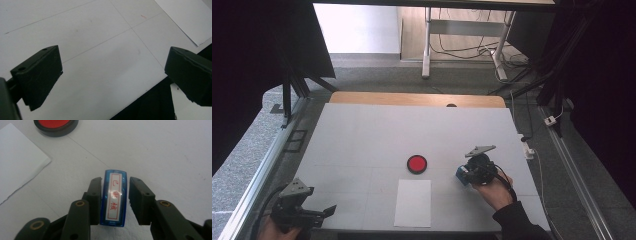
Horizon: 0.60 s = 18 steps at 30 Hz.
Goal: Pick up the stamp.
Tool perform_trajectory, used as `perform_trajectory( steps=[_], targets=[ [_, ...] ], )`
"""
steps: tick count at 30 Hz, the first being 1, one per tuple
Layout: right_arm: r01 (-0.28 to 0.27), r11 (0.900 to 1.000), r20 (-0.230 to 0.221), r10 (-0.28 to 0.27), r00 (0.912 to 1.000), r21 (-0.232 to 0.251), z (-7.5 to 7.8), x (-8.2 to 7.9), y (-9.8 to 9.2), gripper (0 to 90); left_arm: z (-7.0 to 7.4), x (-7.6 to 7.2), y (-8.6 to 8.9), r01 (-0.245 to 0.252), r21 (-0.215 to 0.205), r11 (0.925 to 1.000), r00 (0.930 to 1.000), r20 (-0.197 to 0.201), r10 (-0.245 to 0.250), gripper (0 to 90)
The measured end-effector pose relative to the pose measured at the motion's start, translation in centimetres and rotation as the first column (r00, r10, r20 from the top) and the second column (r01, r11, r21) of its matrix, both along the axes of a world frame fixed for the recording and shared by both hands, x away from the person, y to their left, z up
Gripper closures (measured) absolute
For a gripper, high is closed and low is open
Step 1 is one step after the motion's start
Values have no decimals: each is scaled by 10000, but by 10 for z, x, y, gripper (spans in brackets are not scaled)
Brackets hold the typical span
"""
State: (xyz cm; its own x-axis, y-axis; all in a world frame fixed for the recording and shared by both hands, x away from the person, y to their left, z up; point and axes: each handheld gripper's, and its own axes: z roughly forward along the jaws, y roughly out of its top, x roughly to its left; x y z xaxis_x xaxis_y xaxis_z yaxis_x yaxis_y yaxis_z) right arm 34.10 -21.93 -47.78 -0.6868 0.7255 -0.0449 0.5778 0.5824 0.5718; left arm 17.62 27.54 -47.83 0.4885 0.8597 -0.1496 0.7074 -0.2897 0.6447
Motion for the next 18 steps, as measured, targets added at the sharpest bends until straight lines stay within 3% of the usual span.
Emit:
perform_trajectory(
  steps=[2, 13, 18],
  targets=[
    [-42, 10000, -26, 42, 10000, 68, 0, 0, 0, 709, 0, 0, 0, 6, 34, 10000, 10000, 17, -6, 16],
    [-97, 9997, -227, 102, 9997, 226, 1, 0, -2, 716, 0, 0, 0, -10, 81, 10000, 10000, 31, 10, 17],
    [-392, 9991, -40, 393, 9992, 162, 5, -2, -2, 716, 0, 0, 0, -50, 47, 10000, 10000, 10, 50, 18]
  ],
)
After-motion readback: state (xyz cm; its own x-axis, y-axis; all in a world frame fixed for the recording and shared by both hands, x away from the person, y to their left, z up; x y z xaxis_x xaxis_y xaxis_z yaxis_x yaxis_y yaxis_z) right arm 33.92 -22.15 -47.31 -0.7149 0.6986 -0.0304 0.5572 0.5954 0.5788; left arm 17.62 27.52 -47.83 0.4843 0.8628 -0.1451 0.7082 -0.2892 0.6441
